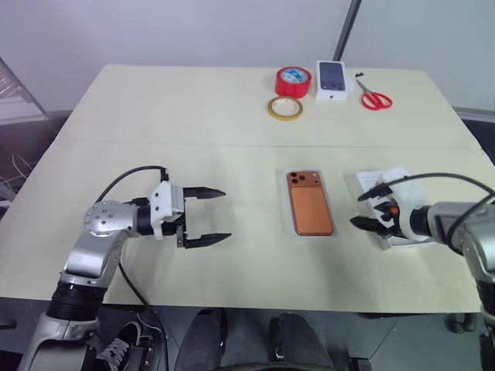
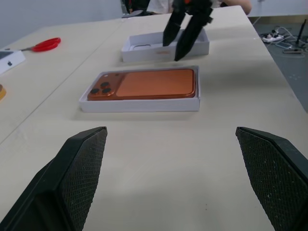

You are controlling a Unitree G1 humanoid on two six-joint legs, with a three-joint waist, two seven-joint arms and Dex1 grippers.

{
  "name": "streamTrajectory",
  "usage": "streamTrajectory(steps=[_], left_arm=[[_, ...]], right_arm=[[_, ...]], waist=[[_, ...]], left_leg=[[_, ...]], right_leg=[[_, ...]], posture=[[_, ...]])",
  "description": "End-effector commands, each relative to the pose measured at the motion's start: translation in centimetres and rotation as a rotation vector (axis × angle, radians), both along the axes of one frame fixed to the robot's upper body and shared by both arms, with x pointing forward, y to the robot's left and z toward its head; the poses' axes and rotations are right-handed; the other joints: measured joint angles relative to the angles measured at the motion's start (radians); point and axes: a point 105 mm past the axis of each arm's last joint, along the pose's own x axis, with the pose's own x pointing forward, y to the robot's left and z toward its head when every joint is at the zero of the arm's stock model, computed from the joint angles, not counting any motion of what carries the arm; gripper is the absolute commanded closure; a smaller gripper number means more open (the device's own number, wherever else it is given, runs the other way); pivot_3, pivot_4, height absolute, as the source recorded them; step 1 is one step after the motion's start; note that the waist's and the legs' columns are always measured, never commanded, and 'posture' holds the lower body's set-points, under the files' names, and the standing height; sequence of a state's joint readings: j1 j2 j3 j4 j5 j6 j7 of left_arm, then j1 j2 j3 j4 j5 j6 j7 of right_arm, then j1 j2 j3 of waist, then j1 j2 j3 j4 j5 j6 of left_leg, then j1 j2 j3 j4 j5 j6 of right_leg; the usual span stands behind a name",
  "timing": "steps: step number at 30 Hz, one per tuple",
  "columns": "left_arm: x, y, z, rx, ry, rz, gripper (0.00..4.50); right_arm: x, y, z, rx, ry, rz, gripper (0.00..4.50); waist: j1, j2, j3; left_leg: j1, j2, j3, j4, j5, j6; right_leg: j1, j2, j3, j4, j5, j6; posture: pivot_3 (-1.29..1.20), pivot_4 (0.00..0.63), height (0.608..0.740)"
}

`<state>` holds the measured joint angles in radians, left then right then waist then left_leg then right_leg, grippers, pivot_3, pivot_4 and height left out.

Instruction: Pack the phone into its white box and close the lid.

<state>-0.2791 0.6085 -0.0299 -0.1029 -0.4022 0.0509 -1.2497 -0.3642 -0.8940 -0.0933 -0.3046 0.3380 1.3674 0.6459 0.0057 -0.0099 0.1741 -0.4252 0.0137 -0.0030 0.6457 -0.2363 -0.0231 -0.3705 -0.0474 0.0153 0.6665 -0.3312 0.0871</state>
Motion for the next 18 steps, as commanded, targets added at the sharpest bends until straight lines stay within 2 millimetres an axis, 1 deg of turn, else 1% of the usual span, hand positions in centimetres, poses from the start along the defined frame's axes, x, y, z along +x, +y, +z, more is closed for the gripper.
streamTrajectory(steps=[1, 7, 10, 11, 13, 17, 18], left_arm=[[-0.4, -0.2, 0.9, -0.014, -0.033, -0.013, 0.00], [-0.5, -0.4, 0.6, -0.023, -0.029, 0.014, 0.00], [-0.6, -0.5, 0.5, -0.033, -0.019, 0.026, 0.00], [-0.6, -0.6, 0.4, -0.038, -0.018, 0.031, 0.00], [-0.6, -0.8, 0.3, -0.048, -0.014, 0.040, 0.00], [-0.8, -0.9, 0.1, -0.050, -0.002, 0.056, 0.00], [-0.8, -0.9, 0.0, -0.045, 0.002, 0.060, 0.00]], right_arm=[[0.0, -0.7, 0.2, -0.008, 0.027, -0.038, 0.62], [0.1, -1.0, 0.5, -0.022, 0.048, -0.052, 0.62], [-0.7, -0.4, 0.4, 0.018, 0.101, -0.069, 0.62], [-0.8, -0.3, 0.3, 0.013, 0.104, -0.067, 0.85], [-0.5, -0.7, 0.1, -0.009, 0.089, -0.079, 1.45], [0.2, -1.7, 0.1, -0.058, 0.044, -0.117, 3.47], [0.3, -1.8, 0.1, -0.061, 0.036, -0.123, 4.08]], waist=[[0.003, 0.000, 0.000], [-0.001, 0.000, 0.000], [-0.001, 0.000, 0.000], [-0.001, 0.000, 0.000], [-0.001, 0.000, 0.000], [-0.001, 0.000, 0.000], [-0.001, 0.000, 0.000]], left_leg=[[-0.001, 0.000, 0.000, 0.000, 0.000, 0.000], [-0.001, 0.000, 0.000, 0.001, 0.000, 0.000], [-0.001, 0.000, 0.000, 0.001, 0.000, 0.000], [-0.001, 0.000, 0.000, 0.000, 0.000, 0.000], [-0.001, 0.000, 0.000, 0.001, 0.000, 0.000], [-0.001, 0.000, 0.000, 0.001, 0.000, 0.000], [-0.001, 0.000, 0.000, 0.001, 0.000, 0.000]], right_leg=[[-0.001, 0.000, 0.000, 0.000, 0.000, 0.000], [-0.001, 0.000, 0.000, 0.001, 0.000, 0.000], [-0.001, 0.001, 0.000, 0.001, 0.000, 0.000], [-0.001, 0.001, 0.000, 0.001, 0.000, 0.000], [-0.001, 0.001, 0.000, 0.001, 0.000, 0.000], [-0.001, 0.001, 0.000, 0.001, 0.000, 0.000], [-0.001, 0.001, 0.000, 0.001, 0.000, 0.000]], posture=[[0.00, 0.150, 0.740], [0.00, 0.150, 0.740], [0.00, 0.150, 0.740], [0.00, 0.150, 0.740], [0.00, 0.150, 0.740], [0.00, 0.150, 0.740], [0.00, 0.150, 0.740]])
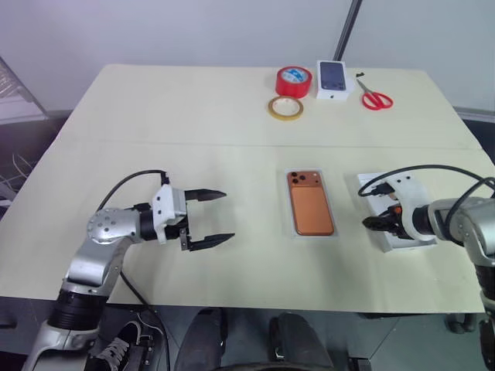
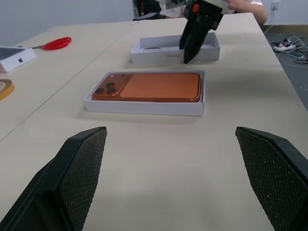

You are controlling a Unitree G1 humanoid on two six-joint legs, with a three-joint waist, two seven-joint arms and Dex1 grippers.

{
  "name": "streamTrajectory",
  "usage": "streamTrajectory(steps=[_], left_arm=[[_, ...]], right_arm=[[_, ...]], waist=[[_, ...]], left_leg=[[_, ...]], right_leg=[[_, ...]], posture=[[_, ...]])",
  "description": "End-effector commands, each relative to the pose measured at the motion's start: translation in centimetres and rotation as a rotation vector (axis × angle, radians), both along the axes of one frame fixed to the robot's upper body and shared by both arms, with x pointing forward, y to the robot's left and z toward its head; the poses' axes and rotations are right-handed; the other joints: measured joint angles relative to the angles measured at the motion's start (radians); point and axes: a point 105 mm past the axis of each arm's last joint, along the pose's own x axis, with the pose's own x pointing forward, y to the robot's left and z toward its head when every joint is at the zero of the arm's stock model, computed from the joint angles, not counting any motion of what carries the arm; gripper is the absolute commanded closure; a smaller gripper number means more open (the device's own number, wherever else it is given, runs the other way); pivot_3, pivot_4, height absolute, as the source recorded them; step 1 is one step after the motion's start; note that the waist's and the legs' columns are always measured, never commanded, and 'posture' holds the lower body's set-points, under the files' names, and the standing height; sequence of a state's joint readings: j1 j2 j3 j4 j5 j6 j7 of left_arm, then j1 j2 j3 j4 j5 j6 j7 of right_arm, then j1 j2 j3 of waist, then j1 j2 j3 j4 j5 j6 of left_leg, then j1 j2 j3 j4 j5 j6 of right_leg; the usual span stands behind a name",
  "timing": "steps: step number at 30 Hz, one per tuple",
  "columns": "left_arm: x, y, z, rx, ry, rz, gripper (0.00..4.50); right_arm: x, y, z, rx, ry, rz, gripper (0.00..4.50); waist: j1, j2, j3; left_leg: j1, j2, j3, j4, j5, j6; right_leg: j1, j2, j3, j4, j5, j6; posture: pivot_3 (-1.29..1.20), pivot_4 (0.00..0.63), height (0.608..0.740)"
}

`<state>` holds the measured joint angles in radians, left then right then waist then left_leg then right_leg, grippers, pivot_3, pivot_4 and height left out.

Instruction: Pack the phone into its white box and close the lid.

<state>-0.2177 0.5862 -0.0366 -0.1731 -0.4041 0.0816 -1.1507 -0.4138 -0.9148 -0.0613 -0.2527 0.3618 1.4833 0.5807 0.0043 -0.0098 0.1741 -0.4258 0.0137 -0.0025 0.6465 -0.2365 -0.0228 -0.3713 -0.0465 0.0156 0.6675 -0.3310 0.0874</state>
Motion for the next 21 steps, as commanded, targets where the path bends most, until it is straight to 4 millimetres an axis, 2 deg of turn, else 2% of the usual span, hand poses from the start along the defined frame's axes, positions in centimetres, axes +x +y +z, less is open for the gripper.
streamTrajectory(steps=[1, 9, 16, 21], left_arm=[[-0.4, -0.3, 0.3, 0.004, -0.017, -0.002, 0.00], [-0.1, -0.1, 0.3, 0.020, -0.017, 0.012, 0.00], [0.2, -0.2, 0.1, 0.032, 0.004, 0.009, 0.00], [0.5, -0.4, 0.1, 0.031, 0.013, 0.010, 0.00]], right_arm=[[0.6, -0.7, 0.6, -0.042, -0.057, -0.025, 4.44], [1.1, -0.3, 0.5, 0.039, -0.088, -0.089, 4.44], [2.5, 1.1, 2.6, 0.222, -0.162, -0.119, 4.44], [3.4, 5.0, 4.7, 0.440, -0.246, -0.001, 4.44]], waist=[[0.000, 0.000, 0.000], [-0.010, -0.001, 0.000], [-0.020, 0.000, 0.000], [-0.018, 0.000, 0.000]], left_leg=[[0.000, 0.000, 0.000, 0.000, 0.000, 0.000], [0.000, 0.000, 0.000, 0.000, 0.000, 0.000], [0.000, 0.000, 0.000, 0.000, 0.000, 0.000], [0.000, 0.001, 0.000, -0.001, 0.000, 0.000]], right_leg=[[0.000, 0.000, 0.000, 0.000, 0.000, 0.000], [0.000, 0.001, 0.000, 0.000, 0.000, 0.000], [-0.001, 0.001, 0.000, 0.001, 0.000, 0.000], [-0.001, 0.002, 0.000, 0.001, 0.000, 0.000]], posture=[[0.00, 0.150, 0.740], [0.00, 0.150, 0.740], [0.00, 0.150, 0.740], [0.00, 0.150, 0.740]])
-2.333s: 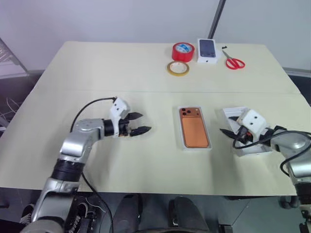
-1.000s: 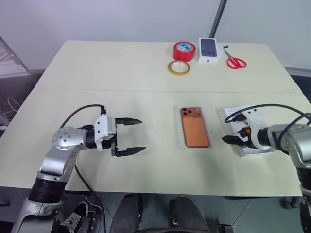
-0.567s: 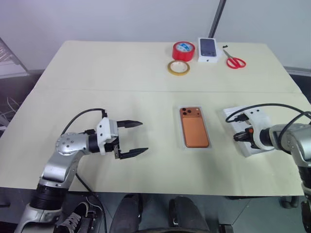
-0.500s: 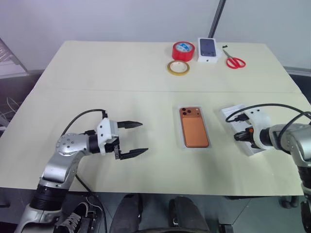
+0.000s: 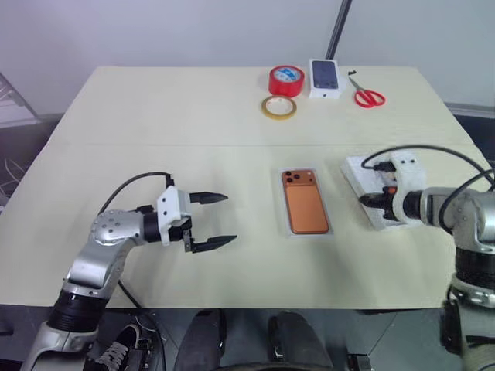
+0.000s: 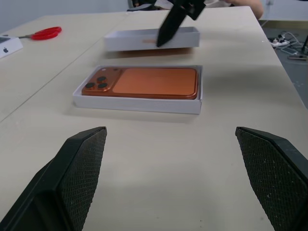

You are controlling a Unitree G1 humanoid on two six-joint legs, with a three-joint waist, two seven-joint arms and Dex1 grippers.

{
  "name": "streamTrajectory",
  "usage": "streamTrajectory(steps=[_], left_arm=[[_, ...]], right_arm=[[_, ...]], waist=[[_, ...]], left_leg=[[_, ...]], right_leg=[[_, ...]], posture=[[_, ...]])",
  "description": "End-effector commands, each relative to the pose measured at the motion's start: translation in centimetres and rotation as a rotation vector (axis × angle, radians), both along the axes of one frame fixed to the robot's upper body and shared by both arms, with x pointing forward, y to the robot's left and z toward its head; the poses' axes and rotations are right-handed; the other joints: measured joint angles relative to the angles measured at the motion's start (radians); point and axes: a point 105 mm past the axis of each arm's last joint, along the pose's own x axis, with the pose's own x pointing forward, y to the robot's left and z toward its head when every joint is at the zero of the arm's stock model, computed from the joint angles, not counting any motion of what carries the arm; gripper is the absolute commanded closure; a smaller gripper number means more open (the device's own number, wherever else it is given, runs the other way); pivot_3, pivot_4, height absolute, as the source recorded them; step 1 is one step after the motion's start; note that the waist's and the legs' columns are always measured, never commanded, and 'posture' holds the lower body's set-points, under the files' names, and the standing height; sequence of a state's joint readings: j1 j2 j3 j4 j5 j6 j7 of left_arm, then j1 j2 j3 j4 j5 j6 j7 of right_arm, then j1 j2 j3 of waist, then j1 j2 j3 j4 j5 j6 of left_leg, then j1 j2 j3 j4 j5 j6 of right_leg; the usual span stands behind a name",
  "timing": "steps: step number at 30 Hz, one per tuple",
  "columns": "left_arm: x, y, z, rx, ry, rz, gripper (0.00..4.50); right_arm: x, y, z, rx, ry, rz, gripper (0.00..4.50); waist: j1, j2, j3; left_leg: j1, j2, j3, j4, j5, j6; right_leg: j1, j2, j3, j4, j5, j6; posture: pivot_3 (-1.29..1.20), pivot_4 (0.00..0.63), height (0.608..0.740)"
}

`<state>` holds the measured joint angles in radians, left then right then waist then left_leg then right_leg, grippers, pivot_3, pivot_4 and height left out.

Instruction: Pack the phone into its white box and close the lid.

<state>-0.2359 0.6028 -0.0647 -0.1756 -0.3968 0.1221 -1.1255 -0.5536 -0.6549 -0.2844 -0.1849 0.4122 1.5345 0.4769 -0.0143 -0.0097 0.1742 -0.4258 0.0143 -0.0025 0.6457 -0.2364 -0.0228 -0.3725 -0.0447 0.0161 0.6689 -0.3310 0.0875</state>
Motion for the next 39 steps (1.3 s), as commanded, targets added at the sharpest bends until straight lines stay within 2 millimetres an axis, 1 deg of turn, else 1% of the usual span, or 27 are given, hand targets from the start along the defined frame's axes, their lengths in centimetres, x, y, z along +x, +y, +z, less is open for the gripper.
streamTrajectory(steps=[1, 2, 3, 4, 5, 7, 10, 12, 14, 16, 18, 20, 23, 25, 27, 29, 32, 34, 35, 36, 37, 38, 39], left_arm=[[0.2, -0.1, 0.4, 0.004, -0.013, 0.001, 0.00], [0.3, -0.2, 0.4, 0.003, -0.013, 0.002, 0.00], [0.4, -0.2, 0.4, 0.001, -0.009, 0.006, 0.00], [0.5, -0.3, 0.4, 0.000, -0.007, 0.009, 0.00], [0.5, -0.3, 0.4, -0.008, -0.002, 0.013, 0.00], [0.5, -0.4, 0.5, -0.017, 0.003, 0.017, 0.00], [0.5, -0.5, 0.5, -0.024, 0.008, 0.021, 0.00], [0.5, -0.7, 0.6, -0.033, 0.006, 0.027, 0.00], [1.5, -0.9, 1.0, -0.071, 0.003, 0.075, 0.00], [2.2, -1.1, 1.4, -0.108, 0.016, 0.104, 0.00], [2.5, -1.4, 1.9, -0.142, 0.027, 0.112, 0.00], [2.7, -1.4, 2.1, -0.158, 0.035, 0.119, 0.00], [2.6, -1.7, 2.3, -0.169, 0.035, 0.125, 0.00], [2.5, -1.8, 2.3, -0.177, 0.036, 0.126, 0.00], [2.2, -1.9, 2.2, -0.178, 0.041, 0.118, 0.00], [1.7, -2.1, 2.1, -0.181, 0.041, 0.109, 0.00], [1.1, -2.3, 1.9, -0.179, 0.040, 0.091, 0.00], [1.0, -2.5, 1.6, -0.176, 0.043, 0.094, 0.52], [1.0, -2.7, 1.4, -0.181, 0.049, 0.099, 0.88], [1.1, -2.9, 1.3, -0.185, 0.052, 0.102, 1.30], [1.2, -3.1, 1.0, -0.194, 0.061, 0.114, 1.83], [1.5, -3.5, 0.7, -0.203, 0.070, 0.128, 2.23], [1.7, -3.7, 0.6, -0.208, 0.075, 0.138, 2.83]], right_arm=[[0.4, 3.1, 2.8, 0.187, -0.114, 0.111, 4.44], [0.4, 4.3, 3.5, 0.282, -0.132, 0.139, 4.44], [0.8, 4.9, 4.4, 0.353, -0.188, 0.152, 4.44], [1.0, 5.3, 5.0, 0.398, -0.226, 0.152, 4.44], [1.1, 5.7, 5.7, 0.487, -0.256, 0.153, 4.44], [1.0, 6.2, 6.3, 0.582, -0.272, 0.154, 4.44], [-0.8, 8.7, 6.2, 0.730, -0.299, 0.264, 4.44], [-2.1, 10.2, 5.6, 0.791, -0.287, 0.329, 4.44], [-4.2, 11.9, 4.2, 0.839, -0.225, 0.422, 4.44], [-6.3, 13.4, 3.9, 0.916, -0.185, 0.515, 4.44], [-7.6, 13.7, 4.1, 0.974, -0.164, 0.559, 4.44], [-8.4, 13.9, 4.9, 1.032, -0.139, 0.551, 4.44], [-8.7, 14.3, 5.3, 1.141, -0.096, 0.514, 4.44], [-8.6, 14.6, 4.9, 1.123, -0.073, 0.490, 4.44], [-8.0, 14.5, 3.9, 1.077, -0.038, 0.412, 4.44], [-6.3, 14.0, 2.9, 1.092, -0.003, 0.299, 4.44], [-5.4, 14.3, 2.4, 1.116, 0.023, 0.251, 4.44], [-4.9, 14.5, 2.3, 1.132, 0.030, 0.217, 4.50], [-4.1, 14.4, 2.1, 1.149, 0.039, 0.164, 4.50], [-3.6, 14.4, 1.9, 1.160, 0.047, 0.125, 4.50], [-3.1, 14.6, 2.2, 1.177, 0.044, 0.110, 4.50], [-2.6, 14.6, 2.3, 1.183, 0.045, 0.091, 4.50], [-2.4, 14.7, 2.5, 1.185, 0.044, 0.084, 4.50]], waist=[[0.000, 0.000, 0.000], [0.000, 0.000, 0.000], [-0.001, 0.000, 0.000], [-0.001, 0.000, 0.000], [-0.001, 0.001, 0.000], [0.002, 0.001, 0.000], [0.006, 0.000, 0.000], [0.000, 0.001, 0.000], [0.003, 0.001, 0.000], [0.001, 0.001, 0.000], [-0.003, 0.001, 0.000], [-0.006, 0.001, 0.000], [-0.010, 0.001, 0.001], [-0.010, 0.001, 0.001], [-0.007, 0.001, 0.001], [-0.005, 0.001, 0.000], [-0.003, 0.001, 0.000], [-0.001, 0.001, 0.000], [0.000, 0.001, 0.000], [-0.001, 0.001, 0.000], [-0.001, 0.001, 0.000], [0.000, 0.001, 0.000], [0.002, 0.001, 0.000]], left_leg=[[0.000, 0.000, 0.000, 0.000, 0.000, 0.000], [0.000, 0.000, 0.000, 0.000, 0.000, 0.000], [0.000, 0.000, 0.000, 0.000, 0.000, 0.000], [0.000, 0.000, 0.000, 0.000, 0.000, 0.000], [0.000, 0.000, 0.000, 0.000, 0.000, 0.000], [0.000, 0.000, 0.000, 0.000, 0.000, 0.000], [0.000, 0.000, 0.000, 0.000, 0.000, 0.000], [0.000, 0.000, 0.000, 0.000, 0.000, 0.000], [0.000, 0.000, 0.000, 0.000, 0.000, 0.000], [0.000, 0.000, 0.000, 0.000, 0.000, 0.000], [0.000, 0.000, 0.000, 0.000, 0.000, 0.000], [0.000, 0.000, 0.000, 0.000, 0.000, 0.000], [0.000, 0.000, 0.000, 0.000, 0.000, 0.000], [0.000, 0.001, 0.000, 0.000, 0.000, 0.000], [0.000, 0.001, 0.000, 0.000, 0.000, 0.000], [0.000, 0.000, 0.000, 0.001, 0.000, 0.000], [0.000, 0.000, 0.000, 0.001, 0.000, 0.000], [0.000, 0.001, 0.000, 0.001, 0.000, 0.000], [0.000, 0.001, 0.000, 0.001, 0.000, 0.000], [0.000, 0.001, 0.000, 0.001, 0.000, 0.000], [0.000, 0.001, 0.000, 0.001, 0.000, 0.000], [0.000, 0.001, 0.000, 0.001, 0.000, 0.000], [0.000, 0.000, 0.000, 0.001, 0.000, 0.000]], right_leg=[[0.000, 0.000, 0.000, 0.000, 0.000, 0.000], [0.000, 0.000, 0.000, 0.000, 0.000, 0.000], [0.000, 0.000, 0.000, 0.000, 0.000, 0.000], [0.000, 0.000, 0.000, 0.001, 0.000, 0.000], [0.000, 0.000, 0.000, 0.001, 0.000, 0.000], [-0.001, 0.000, 0.000, 0.001, 0.000, 0.000], [0.000, -0.001, 0.000, 0.001, 0.000, 0.000], [0.000, -0.001, 0.000, 0.001, 0.000, 0.000], [-0.001, -0.001, 0.000, 0.002, 0.000, 0.000], [0.000, -0.001, 0.000, 0.002, 0.000, 0.000], [0.000, -0.001, 0.000, 0.002, 0.000, 0.000], [0.000, -0.001, 0.000, 0.002, 0.000, 0.000], [0.000, 0.000, 0.000, 0.002, 0.000, 0.000], [0.000, 0.001, 0.000, 0.002, 0.000, 0.000], [0.000, 0.002, 0.001, 0.002, 0.000, 0.000], [0.000, 0.001, 0.001, 0.002, 0.000, 0.000], [0.000, 0.001, 0.001, 0.002, 0.000, 0.000], [0.000, 0.001, 0.001, 0.002, 0.000, 0.000], [0.000, 0.001, 0.001, 0.002, 0.000, 0.000], [0.000, 0.001, 0.001, 0.002, 0.000, 0.000], [0.000, 0.001, 0.001, 0.002, 0.000, 0.000], [0.000, 0.001, 0.001, 0.002, 0.000, 0.000], [0.000, 0.001, 0.001, 0.002, 0.000, 0.000]], posture=[[0.00, 0.150, 0.740], [0.00, 0.150, 0.740], [0.00, 0.150, 0.740], [0.00, 0.150, 0.740], [0.00, 0.150, 0.740], [0.00, 0.150, 0.740], [0.00, 0.150, 0.740], [0.00, 0.150, 0.740], [0.00, 0.150, 0.740], [0.00, 0.150, 0.740], [0.00, 0.150, 0.740], [0.00, 0.150, 0.740], [0.00, 0.150, 0.740], [0.00, 0.150, 0.740], [0.00, 0.150, 0.740], [0.00, 0.150, 0.740], [0.00, 0.150, 0.740], [0.00, 0.150, 0.740], [0.00, 0.150, 0.740], [0.00, 0.150, 0.740], [0.00, 0.150, 0.740], [0.00, 0.150, 0.740], [0.00, 0.150, 0.740]])
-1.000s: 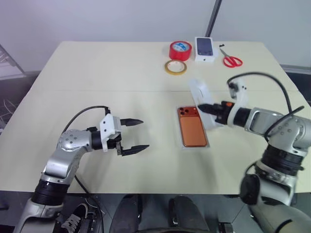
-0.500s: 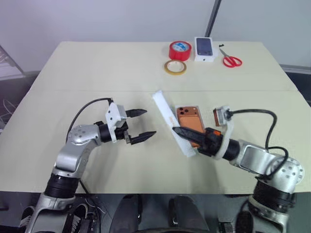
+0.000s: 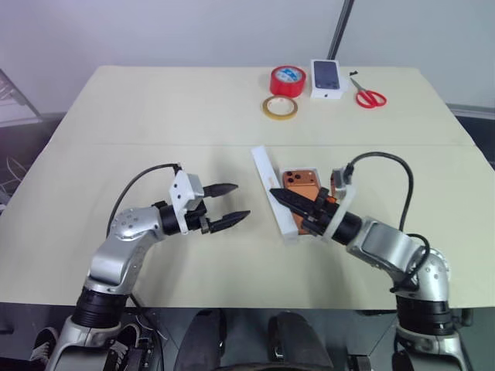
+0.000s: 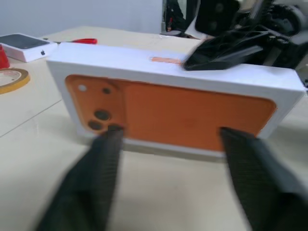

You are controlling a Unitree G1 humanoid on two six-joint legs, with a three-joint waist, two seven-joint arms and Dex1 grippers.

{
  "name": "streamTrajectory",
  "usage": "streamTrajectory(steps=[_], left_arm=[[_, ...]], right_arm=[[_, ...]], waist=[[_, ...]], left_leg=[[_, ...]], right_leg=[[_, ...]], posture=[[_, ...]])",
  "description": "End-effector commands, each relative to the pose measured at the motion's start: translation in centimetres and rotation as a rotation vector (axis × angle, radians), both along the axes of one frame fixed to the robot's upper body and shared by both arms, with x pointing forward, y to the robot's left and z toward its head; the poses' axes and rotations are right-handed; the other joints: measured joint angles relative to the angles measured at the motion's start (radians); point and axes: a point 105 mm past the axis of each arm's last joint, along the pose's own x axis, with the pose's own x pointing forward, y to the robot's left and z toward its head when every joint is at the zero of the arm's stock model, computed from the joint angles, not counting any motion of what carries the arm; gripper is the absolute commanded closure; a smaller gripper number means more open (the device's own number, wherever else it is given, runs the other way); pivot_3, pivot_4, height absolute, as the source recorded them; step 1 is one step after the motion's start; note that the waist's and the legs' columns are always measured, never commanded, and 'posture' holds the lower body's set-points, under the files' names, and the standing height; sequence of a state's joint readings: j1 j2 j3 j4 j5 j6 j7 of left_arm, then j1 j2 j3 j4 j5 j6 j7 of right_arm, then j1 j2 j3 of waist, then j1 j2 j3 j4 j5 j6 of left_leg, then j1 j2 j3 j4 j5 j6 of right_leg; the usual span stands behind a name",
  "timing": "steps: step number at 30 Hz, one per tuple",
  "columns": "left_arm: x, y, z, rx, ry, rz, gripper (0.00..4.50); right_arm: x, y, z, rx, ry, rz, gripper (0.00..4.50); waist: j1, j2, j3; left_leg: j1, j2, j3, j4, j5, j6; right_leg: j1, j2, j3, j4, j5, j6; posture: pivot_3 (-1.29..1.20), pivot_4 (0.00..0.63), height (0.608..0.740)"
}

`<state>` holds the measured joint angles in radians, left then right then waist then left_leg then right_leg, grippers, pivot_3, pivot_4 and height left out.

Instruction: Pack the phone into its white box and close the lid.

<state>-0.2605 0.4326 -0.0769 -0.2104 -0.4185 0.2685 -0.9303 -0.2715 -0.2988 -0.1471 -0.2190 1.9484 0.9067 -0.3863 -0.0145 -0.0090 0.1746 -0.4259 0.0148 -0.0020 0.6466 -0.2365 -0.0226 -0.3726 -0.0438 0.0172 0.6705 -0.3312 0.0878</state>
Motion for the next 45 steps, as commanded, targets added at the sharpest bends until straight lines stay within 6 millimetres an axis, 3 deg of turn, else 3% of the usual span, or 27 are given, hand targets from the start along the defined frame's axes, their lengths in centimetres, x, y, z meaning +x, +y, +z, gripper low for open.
streamTrajectory(steps=[1, 3, 4, 9, 18, 21, 27, 30, 33, 36, 39, 42, 45], left_arm=[[0.5, -1.2, -0.5, -0.014, -0.016, 0.026, 3.34], [1.2, -1.9, -1.1, -0.010, -0.018, 0.056, 4.39], [1.3, -2.2, -1.3, -0.015, -0.011, 0.055, 4.46], [1.9, -4.7, -2.0, 0.027, -0.047, 0.041, 4.46], [2.8, -7.1, -1.9, -0.003, -0.044, -0.018, 4.46], [2.6, -9.0, -1.7, -0.006, -0.059, -0.078, 4.50], [2.0, -12.3, -1.1, -0.019, -0.094, -0.159, 4.50], [2.0, -13.1, -1.1, -0.029, -0.081, -0.173, 4.50], [1.8, -13.3, -1.4, -0.026, -0.041, -0.200, 4.50], [1.8, -13.1, -0.7, -0.050, -0.025, -0.186, 4.50], [2.1, -11.6, -0.3, -0.041, -0.038, -0.147, 4.50], [2.6, -9.7, 0.7, -0.057, -0.038, -0.089, 4.50], [3.9, -7.4, 1.9, -0.095, -0.010, 0.005, 4.50]], right_arm=[[1.1, 0.0, 1.1, 0.039, 0.007, -0.038, 4.50], [1.6, -0.4, 0.6, 0.040, 0.037, -0.058, 4.50], [1.7, -0.5, 0.3, 0.030, 0.046, -0.064, 4.50], [0.7, -2.2, -1.3, -0.054, 0.051, -0.054, 4.50], [0.5, -5.0, -1.4, -0.112, 0.031, -0.153, 4.50], [0.1, -6.4, -1.5, -0.142, 0.020, -0.189, 3.58], [1.2, -11.4, -0.4, -0.157, -0.021, -0.406, 0.53], [2.0, -13.6, 0.2, -0.229, -0.079, -0.518, 0.53], [2.7, -14.5, 0.0, -0.397, -0.147, -0.537, 0.53], [3.2, -13.6, 0.3, -0.641, -0.326, -0.458, 1.31], [3.9, -12.6, -0.8, -0.900, -0.471, -0.366, 2.86], [4.5, -11.7, -0.7, -0.985, -0.575, -0.331, 4.42], [4.7, -10.8, -0.9, -1.065, -0.659, -0.290, 4.47]], waist=[[0.003, 0.000, 0.000], [0.004, 0.000, 0.000], [0.003, 0.000, 0.000], [0.005, 0.000, 0.000], [0.012, 0.000, 0.000], [0.025, 0.000, 0.000], [0.025, 0.000, 0.000], [0.021, 0.000, 0.000], [0.016, 0.001, 0.000], [0.016, 0.002, 0.000], [0.014, 0.002, 0.000], [0.011, 0.002, 0.000], [0.006, 0.002, 0.000]], left_leg=[[0.000, 0.000, 0.000, 0.000, 0.000, 0.000], [0.000, 0.000, 0.000, 0.000, 0.000, 0.000], [0.000, 0.000, 0.000, 0.000, 0.000, 0.000], [-0.001, 0.000, 0.000, 0.000, 0.000, 0.000], [0.000, -0.001, 0.000, 0.001, 0.000, 0.000], [-0.001, -0.001, 0.000, 0.001, 0.000, 0.001], [-0.001, -0.002, 0.000, 0.002, 0.000, 0.001], [-0.001, -0.002, 0.000, 0.001, 0.000, 0.001], [0.000, -0.001, 0.001, 0.001, 0.000, 0.001], [-0.001, -0.001, 0.001, 0.001, 0.000, 0.001], [-0.001, -0.001, 0.001, 0.000, 0.000, 0.001], [-0.001, 0.000, 0.001, 0.000, 0.000, 0.001], [-0.001, 0.000, 0.000, 0.001, 0.000, 0.001]], right_leg=[[0.000, 0.000, 0.000, 0.000, 0.000, 0.000], [0.000, 0.000, 0.000, 0.000, 0.000, 0.000], [0.000, 0.000, 0.000, 0.000, 0.000, 0.000], [0.000, 0.000, 0.000, 0.000, 0.000, 0.000], [0.001, 0.000, 0.000, -0.001, 0.000, 0.000], [0.002, 0.000, 0.000, -0.002, 0.000, 0.000], [0.002, 0.000, 0.000, -0.003, 0.001, 0.001], [0.002, 0.002, 0.001, -0.003, 0.001, 0.002], [0.001, 0.003, 0.001, -0.003, 0.001, 0.002], [0.000, 0.003, 0.002, -0.002, 0.001, 0.002], [0.000, 0.003, 0.002, -0.002, 0.001, 0.002], [0.000, 0.004, 0.002, -0.002, 0.001, 0.002], [0.000, 0.003, 0.002, -0.002, 0.001, 0.002]], posture=[[0.00, 0.150, 0.740], [0.00, 0.150, 0.740], [0.00, 0.150, 0.740], [0.00, 0.150, 0.740], [0.00, 0.150, 0.740], [0.00, 0.150, 0.740], [0.00, 0.150, 0.740], [0.00, 0.150, 0.740], [0.00, 0.150, 0.740], [0.00, 0.150, 0.740], [0.00, 0.150, 0.740], [0.00, 0.150, 0.740], [0.00, 0.150, 0.740]])
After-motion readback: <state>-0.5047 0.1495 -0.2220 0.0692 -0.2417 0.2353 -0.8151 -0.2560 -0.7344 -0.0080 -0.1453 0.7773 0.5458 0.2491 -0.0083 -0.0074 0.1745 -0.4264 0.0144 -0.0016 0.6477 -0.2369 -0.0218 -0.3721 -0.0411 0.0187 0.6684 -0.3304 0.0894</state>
